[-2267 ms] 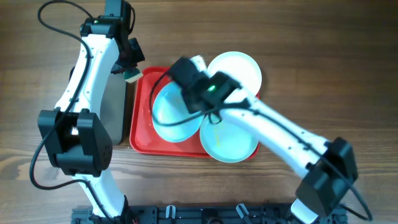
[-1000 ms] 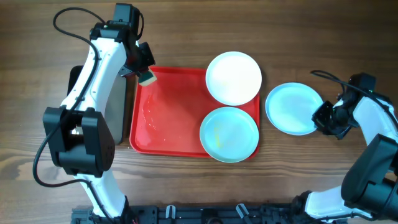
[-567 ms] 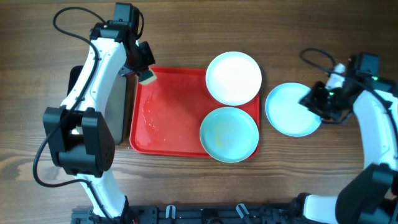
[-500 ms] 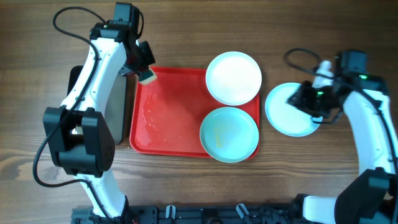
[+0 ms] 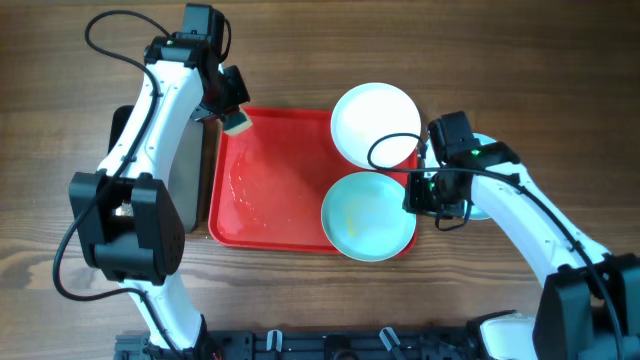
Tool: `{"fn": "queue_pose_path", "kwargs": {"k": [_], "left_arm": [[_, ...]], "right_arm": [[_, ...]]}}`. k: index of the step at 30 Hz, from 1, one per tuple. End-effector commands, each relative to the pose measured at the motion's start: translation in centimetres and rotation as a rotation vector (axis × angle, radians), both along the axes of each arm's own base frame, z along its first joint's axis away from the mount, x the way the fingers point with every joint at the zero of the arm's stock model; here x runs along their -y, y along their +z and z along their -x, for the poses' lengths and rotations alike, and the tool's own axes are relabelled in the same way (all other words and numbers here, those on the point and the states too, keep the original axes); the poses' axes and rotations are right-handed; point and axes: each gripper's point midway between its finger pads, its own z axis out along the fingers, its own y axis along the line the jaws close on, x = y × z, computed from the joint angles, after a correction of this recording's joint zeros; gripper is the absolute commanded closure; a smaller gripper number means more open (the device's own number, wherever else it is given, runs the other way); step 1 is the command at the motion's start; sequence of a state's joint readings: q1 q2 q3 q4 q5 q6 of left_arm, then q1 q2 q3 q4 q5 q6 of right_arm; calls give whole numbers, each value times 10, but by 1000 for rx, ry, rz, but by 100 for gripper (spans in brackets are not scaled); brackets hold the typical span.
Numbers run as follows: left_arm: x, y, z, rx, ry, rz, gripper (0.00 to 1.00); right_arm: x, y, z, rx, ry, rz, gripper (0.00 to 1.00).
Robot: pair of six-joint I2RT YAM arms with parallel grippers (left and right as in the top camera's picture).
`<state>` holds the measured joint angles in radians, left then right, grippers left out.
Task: Clean dirty plates on tray and stack at the side
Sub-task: 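Move the right gripper to the second pale blue plate and grip its rim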
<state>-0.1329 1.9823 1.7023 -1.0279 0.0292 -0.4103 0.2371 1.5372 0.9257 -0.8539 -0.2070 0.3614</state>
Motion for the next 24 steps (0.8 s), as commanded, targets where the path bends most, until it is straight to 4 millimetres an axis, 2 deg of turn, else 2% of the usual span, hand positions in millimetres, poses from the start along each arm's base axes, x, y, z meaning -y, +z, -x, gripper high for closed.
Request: {"fn": "queue_pose_path", "kwargs": {"k": [1,7,10,16,18,22,24], "left_arm": [[4,0,1,-1,9,19,96],[4,0,1,-2,9,19,96],[4,0,1,-2,9,19,96],[4,0,1,-2,9,19,96],[4,0,1,-2,9,19,96],[4,0,1,-2,9,19,96],[4,0,1,-2,9,19,96]], "right_arm": [[7,-18,-3,-16,45,55,64],[3,-28,-4,-33,65,41,72],[3,-32,-3,-34,65,41,73],[5,-36,4,-55,60,44,93],[4,-36,6,-65,44,38,96],[-22,-27,12,-94,71,-102,96],[-45,-18,15,-101,114,-185,96]]}}
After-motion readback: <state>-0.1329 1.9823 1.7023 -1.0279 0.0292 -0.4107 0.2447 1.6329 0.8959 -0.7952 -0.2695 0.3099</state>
